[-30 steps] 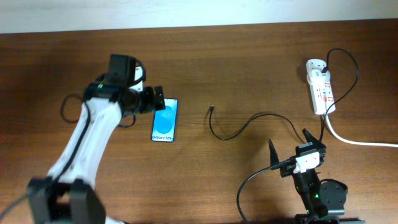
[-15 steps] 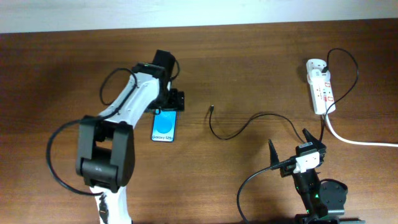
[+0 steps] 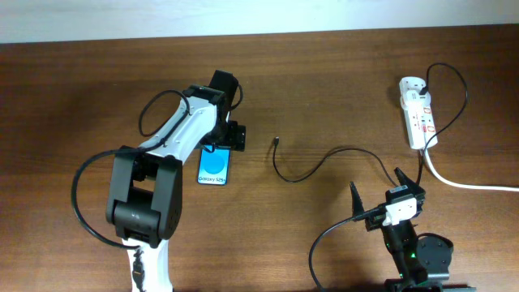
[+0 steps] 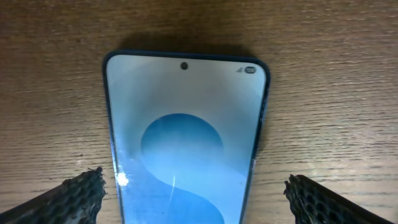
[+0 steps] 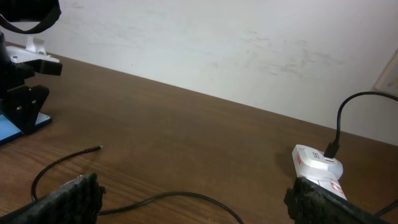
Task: Plug charger to phone and switch on socket
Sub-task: 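Move the left gripper over the blue phone and grasp its bottom edge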
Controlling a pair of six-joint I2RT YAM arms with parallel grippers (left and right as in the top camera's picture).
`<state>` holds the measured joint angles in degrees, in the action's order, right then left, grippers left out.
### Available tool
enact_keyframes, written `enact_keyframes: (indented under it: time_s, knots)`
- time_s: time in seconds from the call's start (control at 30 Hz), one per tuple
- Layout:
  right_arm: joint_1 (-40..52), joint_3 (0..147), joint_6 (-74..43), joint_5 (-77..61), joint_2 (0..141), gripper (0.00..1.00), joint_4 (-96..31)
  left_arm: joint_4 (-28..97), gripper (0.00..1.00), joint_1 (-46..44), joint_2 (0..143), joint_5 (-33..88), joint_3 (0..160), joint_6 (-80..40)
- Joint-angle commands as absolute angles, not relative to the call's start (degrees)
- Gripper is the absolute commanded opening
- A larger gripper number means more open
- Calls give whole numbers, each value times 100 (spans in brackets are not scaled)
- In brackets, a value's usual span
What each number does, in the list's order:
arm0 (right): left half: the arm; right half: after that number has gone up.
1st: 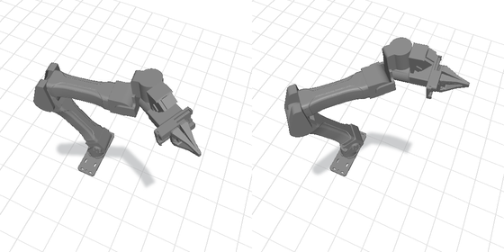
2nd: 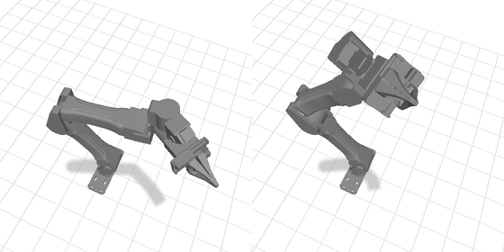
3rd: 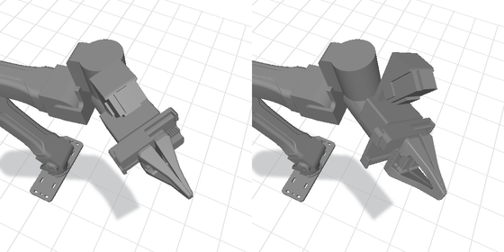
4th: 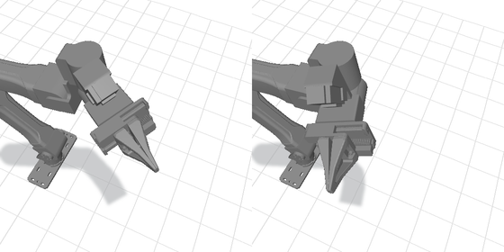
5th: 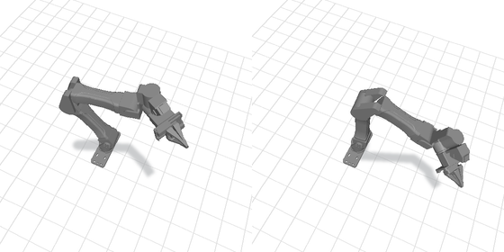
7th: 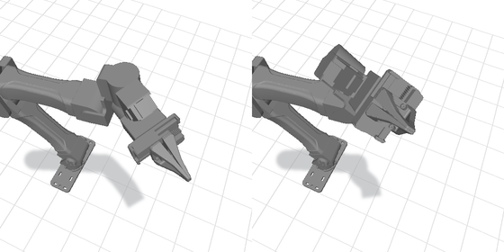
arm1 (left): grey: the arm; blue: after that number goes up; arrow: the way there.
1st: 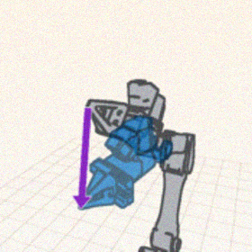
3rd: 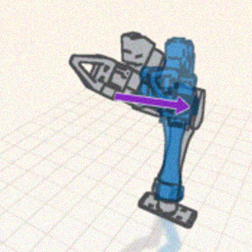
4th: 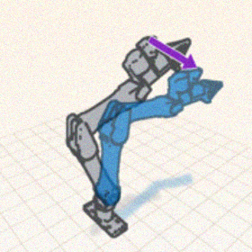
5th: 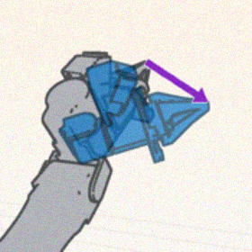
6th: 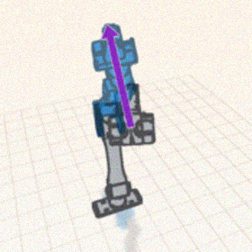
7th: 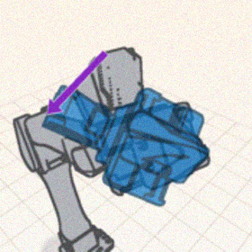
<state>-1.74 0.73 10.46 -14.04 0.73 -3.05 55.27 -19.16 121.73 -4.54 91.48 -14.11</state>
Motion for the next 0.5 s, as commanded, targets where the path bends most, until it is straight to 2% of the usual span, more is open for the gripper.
enact_keyframes:
  time_s: [0.0,0.47]
  knots:
    - [-196,32,1026,-1457,32,98,-318,5537,99,-1896,12230,-633,9181,-1315]
    - [-196,32,1026,-1457,32,98,-318,5210,99,-1815,12230,-532,8661,-867]
